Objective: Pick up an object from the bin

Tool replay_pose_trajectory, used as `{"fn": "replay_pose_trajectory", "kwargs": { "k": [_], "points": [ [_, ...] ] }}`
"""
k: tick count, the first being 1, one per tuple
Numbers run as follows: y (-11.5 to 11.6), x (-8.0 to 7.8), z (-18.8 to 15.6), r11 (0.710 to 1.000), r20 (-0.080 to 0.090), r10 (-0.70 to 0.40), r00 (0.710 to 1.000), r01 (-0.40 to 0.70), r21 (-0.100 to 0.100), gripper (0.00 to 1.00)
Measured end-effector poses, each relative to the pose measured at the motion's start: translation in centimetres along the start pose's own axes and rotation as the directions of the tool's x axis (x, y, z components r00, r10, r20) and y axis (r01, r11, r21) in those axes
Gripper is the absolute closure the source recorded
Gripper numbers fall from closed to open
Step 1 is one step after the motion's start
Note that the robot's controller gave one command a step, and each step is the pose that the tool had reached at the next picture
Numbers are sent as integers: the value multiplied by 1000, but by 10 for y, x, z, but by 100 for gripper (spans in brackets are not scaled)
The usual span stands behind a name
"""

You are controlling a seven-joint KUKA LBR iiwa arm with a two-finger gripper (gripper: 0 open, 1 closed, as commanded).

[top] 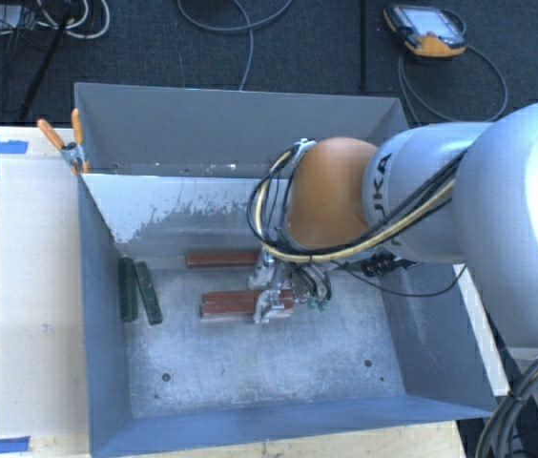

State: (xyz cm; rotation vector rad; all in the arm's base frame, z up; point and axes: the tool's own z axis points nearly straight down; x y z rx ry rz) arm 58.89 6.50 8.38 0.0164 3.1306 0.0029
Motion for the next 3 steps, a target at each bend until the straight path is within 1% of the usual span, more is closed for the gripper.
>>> {"fn": "replay_pose_trajectory", "kwargs": {
  "k": [1, 2, 3],
  "points": [
    [0, 0, 0, 1000, 0, 0, 1000, 0, 0, 100],
    [0, 1, -2, 1000, -4, 0, 1000, 0, 0, 100],
    [0, 3, -14, 1000, -14, 0, 1000, 0, 1, 100]
  ]
}}
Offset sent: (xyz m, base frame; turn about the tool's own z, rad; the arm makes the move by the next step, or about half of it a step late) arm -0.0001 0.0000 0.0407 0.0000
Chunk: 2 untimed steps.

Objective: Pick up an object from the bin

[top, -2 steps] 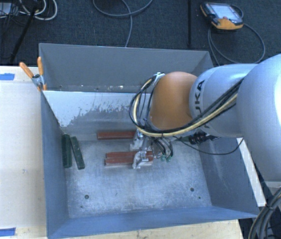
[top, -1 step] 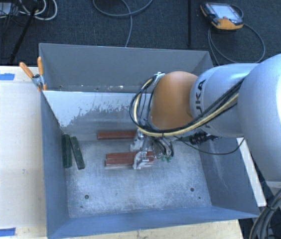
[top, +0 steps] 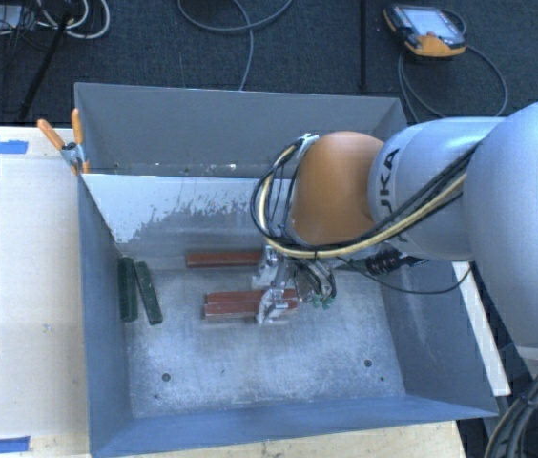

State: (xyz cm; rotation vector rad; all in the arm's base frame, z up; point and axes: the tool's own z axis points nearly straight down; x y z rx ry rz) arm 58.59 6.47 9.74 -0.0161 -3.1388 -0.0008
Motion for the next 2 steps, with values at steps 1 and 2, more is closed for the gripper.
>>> {"fn": "replay_pose_trajectory", "kwargs": {
  "k": [1, 2],
  "points": [
    [0, 0, -14, 1000, 1, 0, 1000, 0, 0, 100],
    [0, -1, -23, 1000, 5, 0, 1000, 0, -1, 100]
  ]
}}
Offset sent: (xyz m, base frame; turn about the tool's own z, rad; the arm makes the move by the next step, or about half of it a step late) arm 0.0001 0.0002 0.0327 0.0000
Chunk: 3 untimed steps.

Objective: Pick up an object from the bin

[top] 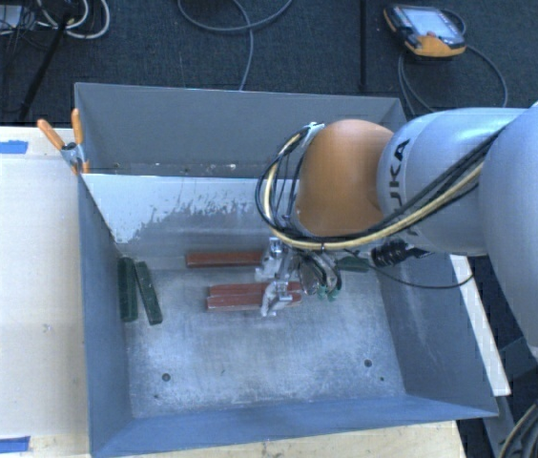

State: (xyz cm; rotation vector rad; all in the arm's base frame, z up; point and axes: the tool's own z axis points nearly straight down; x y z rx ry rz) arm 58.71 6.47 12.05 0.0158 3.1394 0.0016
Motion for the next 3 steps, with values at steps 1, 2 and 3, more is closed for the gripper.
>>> {"fn": "replay_pose_trajectory", "kwargs": {
  "k": [1, 2, 3],
  "points": [
    [0, 0, -5, 1000, -1, 0, 1000, 0, 0, 100],
    [0, 0, -9, 1000, -1, 0, 1000, 0, 0, 100],
    [0, 0, -14, 1000, -3, 0, 1000, 0, 0, 100]
  ]
}}
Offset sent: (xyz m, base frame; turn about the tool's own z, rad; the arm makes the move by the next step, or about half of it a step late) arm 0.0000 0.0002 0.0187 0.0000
